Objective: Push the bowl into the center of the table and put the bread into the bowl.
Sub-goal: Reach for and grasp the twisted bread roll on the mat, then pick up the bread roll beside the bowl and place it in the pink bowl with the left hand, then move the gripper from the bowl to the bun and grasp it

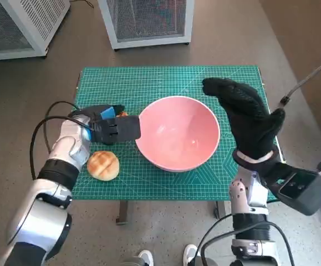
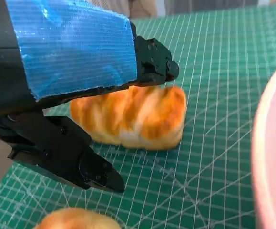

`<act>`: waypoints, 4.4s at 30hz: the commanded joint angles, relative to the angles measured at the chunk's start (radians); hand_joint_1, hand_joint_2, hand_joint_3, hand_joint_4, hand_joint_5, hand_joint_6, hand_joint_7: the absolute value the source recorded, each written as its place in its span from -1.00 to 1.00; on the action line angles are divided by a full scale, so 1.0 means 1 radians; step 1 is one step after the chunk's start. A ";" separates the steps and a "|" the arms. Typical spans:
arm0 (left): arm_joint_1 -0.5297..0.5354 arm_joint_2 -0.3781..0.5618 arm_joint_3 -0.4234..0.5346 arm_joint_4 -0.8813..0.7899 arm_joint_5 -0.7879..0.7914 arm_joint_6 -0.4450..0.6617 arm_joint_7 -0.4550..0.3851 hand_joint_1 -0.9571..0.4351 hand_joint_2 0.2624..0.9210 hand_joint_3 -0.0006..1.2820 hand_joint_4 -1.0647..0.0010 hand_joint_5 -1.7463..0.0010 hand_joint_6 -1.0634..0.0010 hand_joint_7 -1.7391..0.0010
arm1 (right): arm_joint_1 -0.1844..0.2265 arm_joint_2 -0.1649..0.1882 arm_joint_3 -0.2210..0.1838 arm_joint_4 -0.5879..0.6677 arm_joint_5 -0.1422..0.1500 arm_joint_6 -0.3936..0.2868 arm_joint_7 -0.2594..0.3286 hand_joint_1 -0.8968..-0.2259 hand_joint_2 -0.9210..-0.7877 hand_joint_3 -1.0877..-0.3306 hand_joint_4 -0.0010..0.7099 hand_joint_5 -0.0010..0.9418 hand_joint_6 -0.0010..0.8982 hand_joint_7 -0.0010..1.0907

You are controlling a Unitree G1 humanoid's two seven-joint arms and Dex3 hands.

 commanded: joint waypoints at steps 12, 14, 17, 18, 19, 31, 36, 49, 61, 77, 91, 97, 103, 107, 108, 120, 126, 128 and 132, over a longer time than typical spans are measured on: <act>0.001 -0.006 -0.088 0.100 0.065 -0.093 0.183 0.52 0.94 -0.84 -0.19 -0.44 -0.20 0.03 | 0.028 -0.017 -0.003 -0.009 0.012 0.031 0.000 0.37 -0.95 0.73 -0.27 -0.99 -0.96 0.30; -0.001 0.003 -0.091 0.098 0.068 -0.107 0.200 0.45 0.90 -0.82 -0.21 -0.48 -0.29 -0.03 | 0.029 -0.015 -0.002 -0.011 0.012 0.033 -0.002 0.38 -0.98 0.73 -0.27 -0.99 -0.96 0.30; -0.007 0.020 -0.089 0.086 0.067 -0.125 0.219 0.39 0.89 -0.81 -0.22 -0.50 -0.32 -0.11 | 0.029 -0.014 -0.002 -0.011 0.013 0.035 -0.002 0.39 -0.99 0.73 -0.27 -0.99 -0.96 0.29; -0.010 0.026 -0.085 0.080 0.064 -0.133 0.226 0.39 0.89 -0.81 -0.22 -0.50 -0.32 -0.12 | 0.028 -0.013 -0.002 -0.010 0.014 0.035 -0.001 0.40 -0.99 0.73 -0.27 -0.99 -0.95 0.29; -0.012 0.030 -0.082 0.077 0.063 -0.138 0.231 0.39 0.90 -0.82 -0.22 -0.47 -0.30 -0.17 | 0.027 -0.013 -0.002 -0.009 0.015 0.035 0.000 0.40 -0.98 0.73 -0.27 -1.00 -0.95 0.29; 0.019 0.109 0.029 -0.134 -0.016 -0.159 0.256 0.38 1.00 -0.88 -0.27 -0.35 -0.17 -0.35 | 0.029 -0.006 0.007 -0.013 0.012 0.037 0.001 0.40 -0.93 0.69 -0.28 -1.00 -0.97 0.30; 0.090 0.154 0.096 -0.365 -0.044 -0.122 0.234 0.38 1.00 -0.88 -0.28 -0.32 -0.14 -0.40 | 0.030 -0.004 0.008 -0.013 0.014 0.039 0.003 0.39 -0.92 0.67 -0.29 -1.00 -0.99 0.33; 0.280 0.171 0.225 -0.934 -0.050 -0.049 0.194 0.38 0.99 -0.92 -0.40 -0.25 -0.18 -0.36 | 0.044 -0.008 0.009 -0.022 0.013 0.040 0.003 0.38 -0.88 0.62 -0.30 -1.00 -1.00 0.32; 0.359 0.122 0.193 -1.134 -0.028 -0.116 0.177 0.38 0.96 -0.96 -0.51 -0.18 -0.25 -0.31 | 0.061 -0.004 0.014 -0.041 -0.001 0.038 -0.012 0.38 -0.84 0.59 -0.30 -1.00 -1.00 0.30; 0.334 0.045 0.120 -1.035 -0.042 -0.246 0.094 0.38 1.00 -0.92 -0.37 -0.26 -0.18 -0.37 | 0.077 -0.005 0.023 -0.067 -0.013 0.047 -0.044 0.41 -0.43 0.44 -0.30 -0.99 -1.00 0.28; 0.339 0.041 0.099 -1.041 -0.018 -0.139 -0.099 -0.03 0.92 -0.97 0.61 0.96 0.55 0.72 | 0.097 -0.009 0.027 -0.094 -0.006 0.063 -0.060 0.42 -0.33 0.43 -0.28 -0.99 -1.00 0.29; 0.348 0.052 0.117 -1.096 -0.055 -0.088 -0.206 -0.12 0.87 -0.99 0.80 1.00 0.66 0.82 | 0.100 -0.005 0.028 -0.098 -0.004 0.065 -0.062 0.41 -0.41 0.46 -0.28 -0.99 -0.99 0.27; 0.363 0.059 0.136 -1.145 -0.083 -0.049 -0.258 -0.16 0.79 -1.00 0.91 1.00 0.71 0.86 | 0.096 0.002 0.030 -0.093 -0.006 0.061 -0.065 0.41 -0.51 0.49 -0.28 -0.99 -0.99 0.26; 0.374 0.071 0.159 -1.174 -0.106 -0.045 -0.275 -0.20 0.75 -1.00 0.94 1.00 0.72 0.88 | 0.092 0.007 0.031 -0.084 -0.010 0.056 -0.067 0.41 -0.56 0.51 -0.28 -0.99 -0.98 0.25; 0.377 0.073 0.164 -1.182 -0.110 -0.042 -0.279 -0.21 0.75 -1.00 0.94 1.00 0.72 0.88 | 0.092 0.008 0.032 -0.083 -0.011 0.055 -0.068 0.40 -0.58 0.52 -0.28 -0.99 -0.98 0.25; 0.495 0.173 0.331 -1.379 -0.233 -0.046 -0.307 -0.21 0.71 -1.00 0.92 0.99 0.68 0.90 | 0.097 0.010 0.037 -0.089 -0.016 0.056 -0.076 0.37 -0.67 0.53 -0.28 -1.00 -0.99 0.27; 0.551 0.242 0.425 -1.484 -0.282 -0.008 -0.345 -0.17 0.66 -1.00 0.89 0.99 0.62 0.90 | 0.098 0.006 0.036 -0.095 -0.009 0.063 -0.075 0.35 -0.69 0.54 -0.29 -1.00 -0.99 0.28; 0.573 0.264 0.455 -1.515 -0.297 0.002 -0.354 -0.17 0.64 -1.00 0.87 0.99 0.60 0.89 | 0.101 0.004 0.036 -0.096 -0.008 0.062 -0.073 0.35 -0.73 0.55 -0.29 -1.00 -1.00 0.29; 0.628 0.300 0.509 -1.564 -0.310 0.016 -0.360 -0.16 0.61 -1.00 0.84 0.98 0.57 0.89 | 0.105 0.001 0.035 -0.101 -0.002 0.064 -0.068 0.34 -0.80 0.58 -0.28 -1.00 -1.00 0.29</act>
